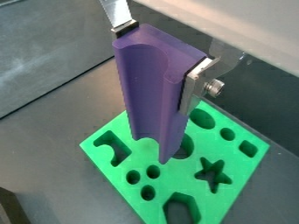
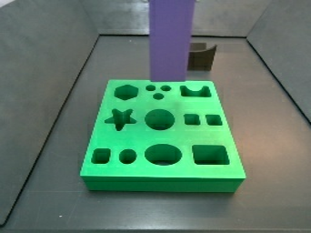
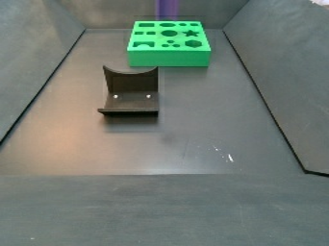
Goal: Insert the arch object.
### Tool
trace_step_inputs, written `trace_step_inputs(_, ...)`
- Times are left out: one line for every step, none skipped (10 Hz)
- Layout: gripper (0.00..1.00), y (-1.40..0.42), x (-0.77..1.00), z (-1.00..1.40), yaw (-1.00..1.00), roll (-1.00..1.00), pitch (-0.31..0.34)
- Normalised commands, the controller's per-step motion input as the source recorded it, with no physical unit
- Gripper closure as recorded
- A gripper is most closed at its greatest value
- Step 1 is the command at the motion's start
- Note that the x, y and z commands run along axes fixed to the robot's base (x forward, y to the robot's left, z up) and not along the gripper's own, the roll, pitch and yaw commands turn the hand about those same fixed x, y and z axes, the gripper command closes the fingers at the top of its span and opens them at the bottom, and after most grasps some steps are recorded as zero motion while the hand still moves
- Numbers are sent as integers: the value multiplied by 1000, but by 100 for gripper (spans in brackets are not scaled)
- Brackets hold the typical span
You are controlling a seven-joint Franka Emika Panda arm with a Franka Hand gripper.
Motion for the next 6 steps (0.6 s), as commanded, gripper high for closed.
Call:
trace_step_inputs(100, 111, 717, -257, -9, 97, 50)
trace_step_inputs(100, 114, 643, -246, 0, 114, 50)
trace_step_inputs(100, 94, 646, -226, 0, 130, 74)
trace_step_inputs(100, 89, 720, -211, 0, 161, 117)
trace_step_inputs(100, 43, 929, -214, -6, 176, 176)
trace_step_inputs(100, 0, 934, -180, -17, 210, 170)
